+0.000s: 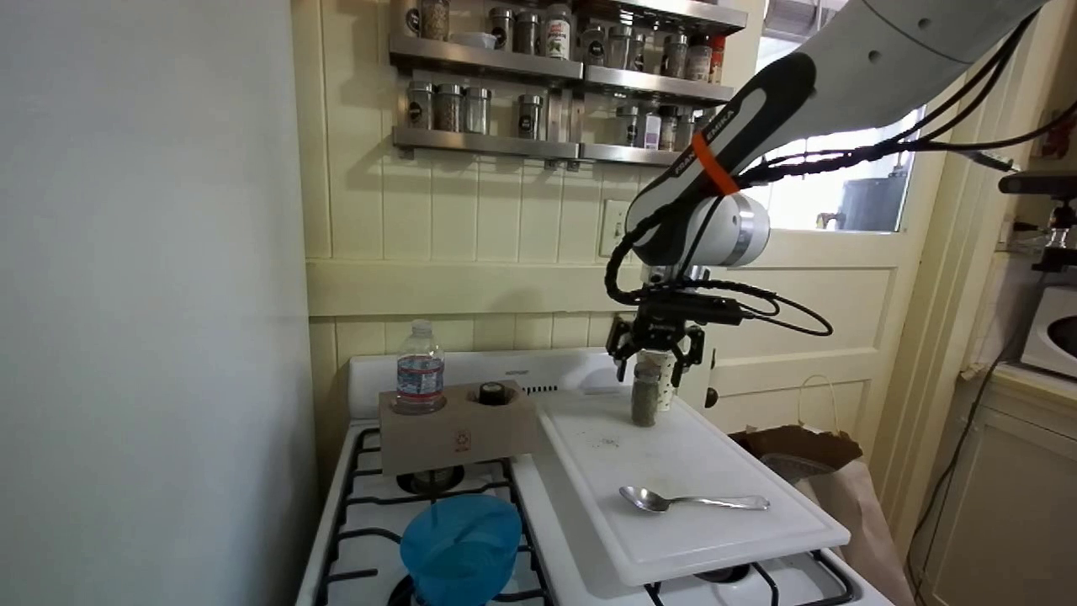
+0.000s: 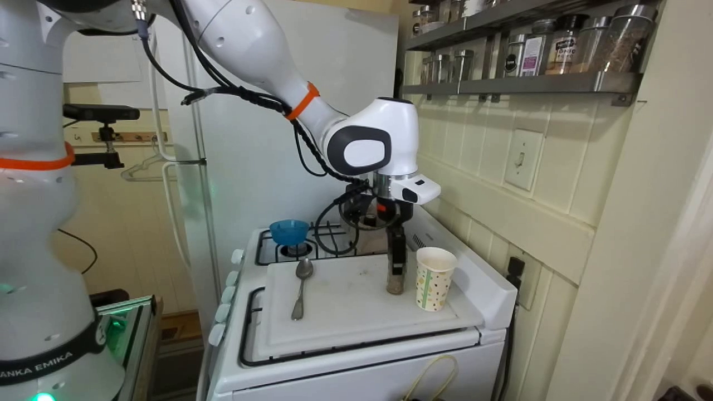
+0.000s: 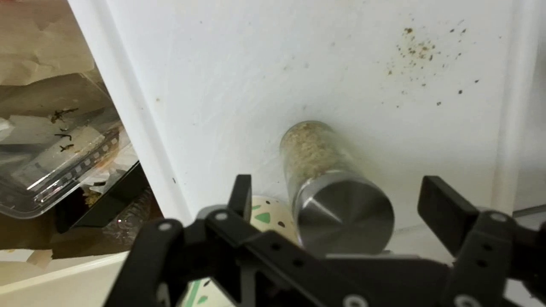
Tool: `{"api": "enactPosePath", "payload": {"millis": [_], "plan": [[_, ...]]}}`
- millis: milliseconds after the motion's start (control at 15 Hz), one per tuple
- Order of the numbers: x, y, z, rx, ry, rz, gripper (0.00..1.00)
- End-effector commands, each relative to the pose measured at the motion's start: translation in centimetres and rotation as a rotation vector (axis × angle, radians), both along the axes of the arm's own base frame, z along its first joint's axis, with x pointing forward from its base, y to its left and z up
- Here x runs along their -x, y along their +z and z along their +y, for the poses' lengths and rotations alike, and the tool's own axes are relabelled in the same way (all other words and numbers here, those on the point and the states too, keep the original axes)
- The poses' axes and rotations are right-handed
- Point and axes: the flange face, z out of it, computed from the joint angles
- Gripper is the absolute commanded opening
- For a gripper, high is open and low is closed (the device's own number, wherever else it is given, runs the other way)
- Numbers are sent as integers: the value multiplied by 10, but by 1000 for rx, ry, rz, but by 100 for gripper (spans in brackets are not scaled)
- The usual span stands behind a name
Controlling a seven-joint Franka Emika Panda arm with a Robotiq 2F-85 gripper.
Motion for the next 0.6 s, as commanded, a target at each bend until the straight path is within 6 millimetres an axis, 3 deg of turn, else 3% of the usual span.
{"api": "enactPosePath", "payload": {"millis": [0,267,400,467,533], "plan": [[2,26,5,-8,19,-11,100],[20,47,14,-36,94,0,100],[25,69,24,-57,159,-68,100],[9,52,15,-24,107,-35,100],[11,61,19,-33,128,-52,100]]}}
